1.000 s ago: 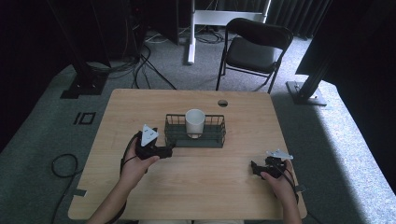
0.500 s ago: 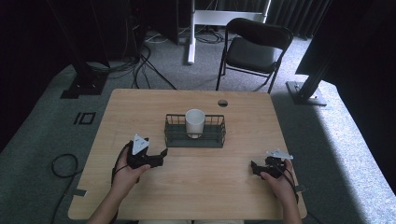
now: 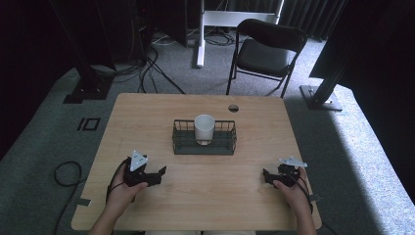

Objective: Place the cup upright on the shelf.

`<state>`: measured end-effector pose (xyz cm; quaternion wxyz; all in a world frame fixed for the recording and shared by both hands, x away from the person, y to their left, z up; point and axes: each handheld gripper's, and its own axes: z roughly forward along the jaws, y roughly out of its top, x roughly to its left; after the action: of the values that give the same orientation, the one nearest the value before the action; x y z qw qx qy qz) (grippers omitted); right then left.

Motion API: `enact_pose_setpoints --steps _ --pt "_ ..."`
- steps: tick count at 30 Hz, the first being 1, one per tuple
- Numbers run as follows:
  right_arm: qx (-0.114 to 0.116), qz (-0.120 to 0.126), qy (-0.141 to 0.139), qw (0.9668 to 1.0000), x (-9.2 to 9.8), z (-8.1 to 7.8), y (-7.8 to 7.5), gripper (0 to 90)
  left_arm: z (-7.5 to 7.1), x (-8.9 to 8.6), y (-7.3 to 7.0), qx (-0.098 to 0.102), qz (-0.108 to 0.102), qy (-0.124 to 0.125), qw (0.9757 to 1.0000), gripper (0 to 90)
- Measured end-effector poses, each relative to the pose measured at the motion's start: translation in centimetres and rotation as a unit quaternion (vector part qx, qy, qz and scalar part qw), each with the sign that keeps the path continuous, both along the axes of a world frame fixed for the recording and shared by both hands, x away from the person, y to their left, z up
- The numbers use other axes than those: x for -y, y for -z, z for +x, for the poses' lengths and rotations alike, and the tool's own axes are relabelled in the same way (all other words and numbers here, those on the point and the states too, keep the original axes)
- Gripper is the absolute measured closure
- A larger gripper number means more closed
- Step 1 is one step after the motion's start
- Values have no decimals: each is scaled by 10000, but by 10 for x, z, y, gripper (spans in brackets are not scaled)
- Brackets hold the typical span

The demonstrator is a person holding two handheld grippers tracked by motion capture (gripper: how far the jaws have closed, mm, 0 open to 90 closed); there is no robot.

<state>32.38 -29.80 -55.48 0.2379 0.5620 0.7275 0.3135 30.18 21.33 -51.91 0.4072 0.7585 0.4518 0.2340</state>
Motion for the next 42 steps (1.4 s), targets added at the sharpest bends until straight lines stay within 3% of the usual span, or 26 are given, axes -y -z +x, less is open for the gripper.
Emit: enact_pose_setpoints --steps 2,10,14,15,18,24,31,38,40,42 --pt "-1 0 1 10000 0 0 0 106 -2 -5 2 -23 95 -27 9999 104" --pt "0 0 1 10000 0 0 0 106 -9 -24 11 -281 111 -181 9994 104" --pt "-2 2 2 10000 0 0 0 106 -11 -34 12 -298 69 -317 9990 104" --pt "0 1 2 10000 0 0 0 106 -12 -39 13 -359 10 -414 9985 104" --pt "-2 2 2 10000 0 0 0 106 -14 -47 15 -358 166 -651 9971 104" --pt "-1 2 1 10000 0 0 0 106 -15 -56 19 -469 199 -905 9946 104" --pt "0 2 0 10000 0 0 0 106 -16 -69 23 -486 191 -1373 9891 104" --pt "1 2 0 10000 0 0 0 106 -16 -74 27 -552 220 -1639 9847 104" --pt "2 2 0 10000 0 0 0 106 -15 -76 27 -565 213 -1839 9811 104" --pt "2 1 0 10000 0 0 0 106 -15 -76 28 -590 241 -1862 9804 104"
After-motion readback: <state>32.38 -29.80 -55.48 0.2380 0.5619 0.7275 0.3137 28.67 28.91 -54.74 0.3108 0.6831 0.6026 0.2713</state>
